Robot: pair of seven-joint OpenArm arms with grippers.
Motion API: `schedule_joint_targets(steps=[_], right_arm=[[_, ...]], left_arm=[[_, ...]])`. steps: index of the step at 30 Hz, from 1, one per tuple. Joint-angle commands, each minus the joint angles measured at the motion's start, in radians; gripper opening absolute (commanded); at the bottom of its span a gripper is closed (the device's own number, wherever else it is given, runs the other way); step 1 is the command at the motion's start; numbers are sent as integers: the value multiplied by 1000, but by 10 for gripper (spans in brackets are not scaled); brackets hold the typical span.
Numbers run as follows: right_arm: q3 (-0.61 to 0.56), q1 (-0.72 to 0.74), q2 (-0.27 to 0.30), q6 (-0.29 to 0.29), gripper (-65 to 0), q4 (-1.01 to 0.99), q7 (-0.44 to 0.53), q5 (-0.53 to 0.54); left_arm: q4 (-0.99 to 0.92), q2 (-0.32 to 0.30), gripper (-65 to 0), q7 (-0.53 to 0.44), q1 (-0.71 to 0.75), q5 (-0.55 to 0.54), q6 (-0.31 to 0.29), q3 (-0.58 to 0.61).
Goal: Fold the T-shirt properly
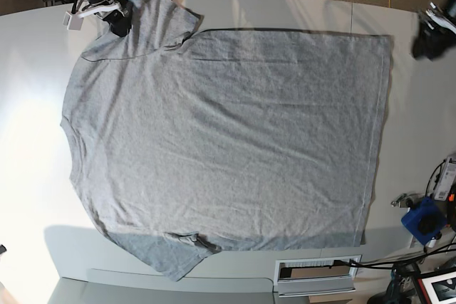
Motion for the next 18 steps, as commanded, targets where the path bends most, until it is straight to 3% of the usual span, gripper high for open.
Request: schedule_joint_targets(steps=[1, 4, 6, 14, 18], right_arm=[[2, -11, 3, -5, -650, 6, -19, -17], [2, -12, 5, -5, -650, 6, -20, -17], [2, -11, 11, -5, -650, 6, -19, -17], [2, -11, 11, -5, -650, 6, -19, -17], [2, -11, 11, -5, -650, 6, -19, -17]], left_arm=[[-16, -26, -304, -2, -9, -24, 11, -14], [-109, -52, -319, -2, -60, -25, 84, -12], [-183, -66, -345, 3, -100, -25, 100, -12], [-444, -156, -361, 158, -261, -167, -10, -11], [-474, -170, -361, 167, -269, -174, -17, -11]])
